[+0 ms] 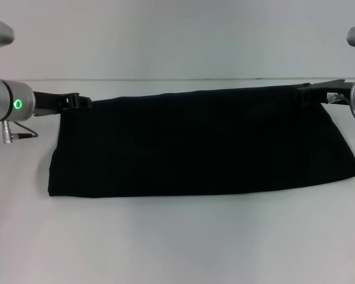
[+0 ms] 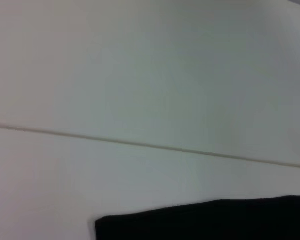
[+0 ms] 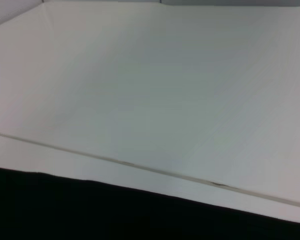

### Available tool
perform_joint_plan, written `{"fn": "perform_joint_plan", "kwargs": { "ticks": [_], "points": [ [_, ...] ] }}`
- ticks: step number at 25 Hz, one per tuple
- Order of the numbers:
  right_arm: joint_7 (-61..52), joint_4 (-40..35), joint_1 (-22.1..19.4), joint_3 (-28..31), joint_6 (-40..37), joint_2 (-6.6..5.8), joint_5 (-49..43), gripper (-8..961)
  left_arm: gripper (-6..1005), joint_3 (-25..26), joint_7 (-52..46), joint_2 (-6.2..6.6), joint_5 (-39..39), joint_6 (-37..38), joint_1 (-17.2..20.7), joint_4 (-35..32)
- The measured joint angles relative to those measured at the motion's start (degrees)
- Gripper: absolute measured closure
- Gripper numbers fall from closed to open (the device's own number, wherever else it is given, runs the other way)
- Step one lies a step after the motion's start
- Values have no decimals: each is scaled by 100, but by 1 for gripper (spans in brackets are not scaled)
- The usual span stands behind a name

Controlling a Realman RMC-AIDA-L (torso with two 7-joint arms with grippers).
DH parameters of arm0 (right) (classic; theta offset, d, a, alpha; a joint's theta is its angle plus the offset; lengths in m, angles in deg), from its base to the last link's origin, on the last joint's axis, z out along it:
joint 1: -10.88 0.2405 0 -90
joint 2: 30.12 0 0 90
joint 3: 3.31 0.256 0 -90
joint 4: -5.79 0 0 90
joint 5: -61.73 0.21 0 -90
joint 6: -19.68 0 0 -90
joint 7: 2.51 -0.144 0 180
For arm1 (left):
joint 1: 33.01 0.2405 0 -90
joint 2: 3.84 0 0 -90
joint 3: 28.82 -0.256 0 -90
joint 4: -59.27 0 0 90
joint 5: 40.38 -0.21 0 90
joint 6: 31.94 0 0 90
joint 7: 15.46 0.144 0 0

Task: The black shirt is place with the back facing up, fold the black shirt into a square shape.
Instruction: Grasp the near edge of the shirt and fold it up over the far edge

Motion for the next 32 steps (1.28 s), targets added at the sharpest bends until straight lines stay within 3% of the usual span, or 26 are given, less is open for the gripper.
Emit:
{"fn": "perform_joint_plan", "kwargs": {
  "ticks": [8,10,16,27,32],
  "points": [
    [10,2,29,-186,168,85,-1,933,410,-5,-10,-122,-7,-542,-21,276],
    [12,-2,36,-216,177,109,1,933,212,-32,6,-136,-11,-614,-22,321],
    [14,-14,39,-229,213,129,-4,933,135,-363,-7,-186,-16,-794,-35,405],
    [5,-26,52,-229,215,129,-5,934,243,-725,13,-227,-11,-802,-84,373],
    [6,-30,51,-229,199,129,-5,934,354,-725,19,-225,-12,-819,-52,365]
  ]
}}
